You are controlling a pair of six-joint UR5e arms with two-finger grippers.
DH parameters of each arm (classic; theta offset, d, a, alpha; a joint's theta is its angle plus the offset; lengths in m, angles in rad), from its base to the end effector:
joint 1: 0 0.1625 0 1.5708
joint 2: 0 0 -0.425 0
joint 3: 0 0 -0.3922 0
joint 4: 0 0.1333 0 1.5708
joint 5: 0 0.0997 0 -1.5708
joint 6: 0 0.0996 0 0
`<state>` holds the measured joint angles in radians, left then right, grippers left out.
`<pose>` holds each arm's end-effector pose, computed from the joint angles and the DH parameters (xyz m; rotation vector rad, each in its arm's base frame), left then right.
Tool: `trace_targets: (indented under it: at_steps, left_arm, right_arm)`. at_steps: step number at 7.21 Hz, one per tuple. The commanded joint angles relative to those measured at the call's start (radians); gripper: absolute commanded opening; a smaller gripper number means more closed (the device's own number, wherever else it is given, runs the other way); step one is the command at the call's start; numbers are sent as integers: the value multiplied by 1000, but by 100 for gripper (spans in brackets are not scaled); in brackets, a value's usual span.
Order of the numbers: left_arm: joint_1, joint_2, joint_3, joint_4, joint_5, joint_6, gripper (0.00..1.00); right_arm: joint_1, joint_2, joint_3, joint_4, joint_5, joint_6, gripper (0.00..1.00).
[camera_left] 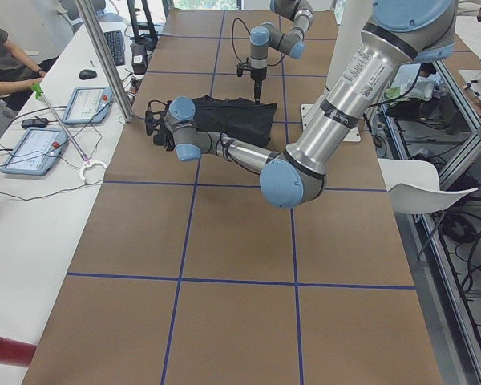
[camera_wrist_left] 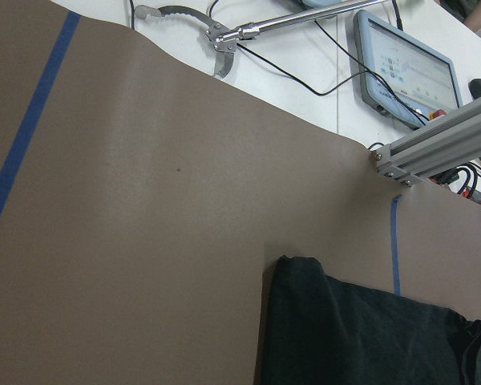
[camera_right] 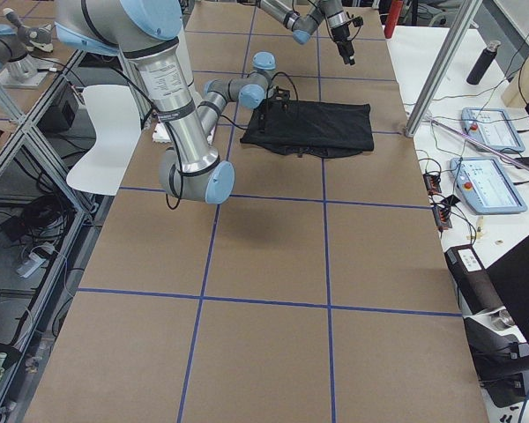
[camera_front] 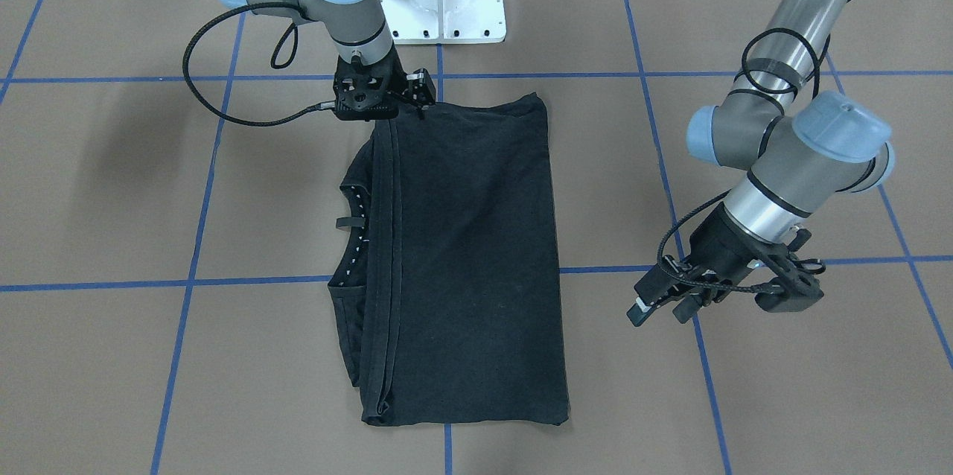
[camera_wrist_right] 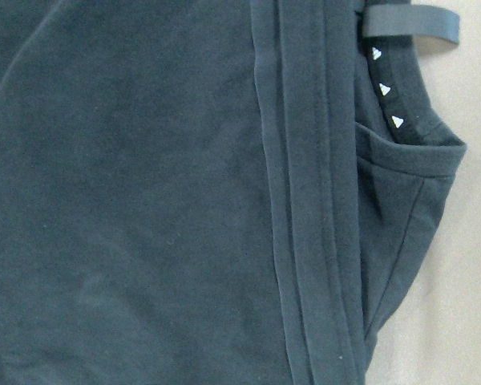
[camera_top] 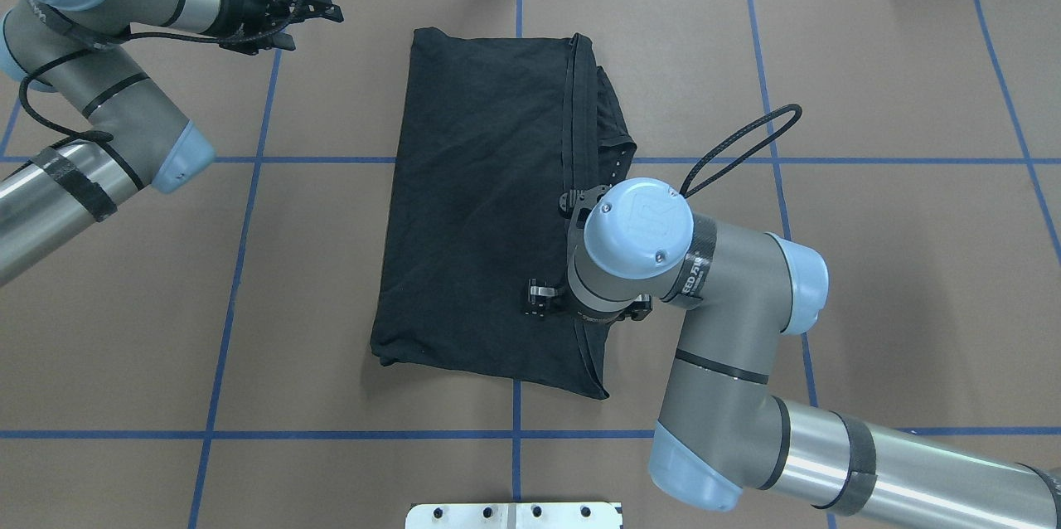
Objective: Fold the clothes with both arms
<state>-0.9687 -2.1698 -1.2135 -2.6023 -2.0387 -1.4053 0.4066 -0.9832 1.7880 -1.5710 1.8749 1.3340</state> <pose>0.3432 -0.6555 0.3504 0.3323 1.2733 -0.3875 -0.5516 -0.3502 0.2276 -0.0203 -0.8477 0.0372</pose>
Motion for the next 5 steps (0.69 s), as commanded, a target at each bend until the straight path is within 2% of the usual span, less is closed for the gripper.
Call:
trace_targets:
  at_steps: [1, 2, 3, 5]
  left_arm:
    - [1, 2, -1, 1, 0, 0, 100]
    - [1, 2, -1, 1, 0, 0, 100]
    - [1, 2, -1, 1, 0, 0, 100]
    - [-1, 2, -1, 1, 0, 0, 100]
  right_arm:
    - [-17, 26, -4, -111, -23, -92, 60]
    - [-18, 52, -8, -179, -25, -161, 56]
    - [-22, 60, -10, -194, -29, -183, 48]
    - [-58, 63, -28, -193, -80, -187, 46]
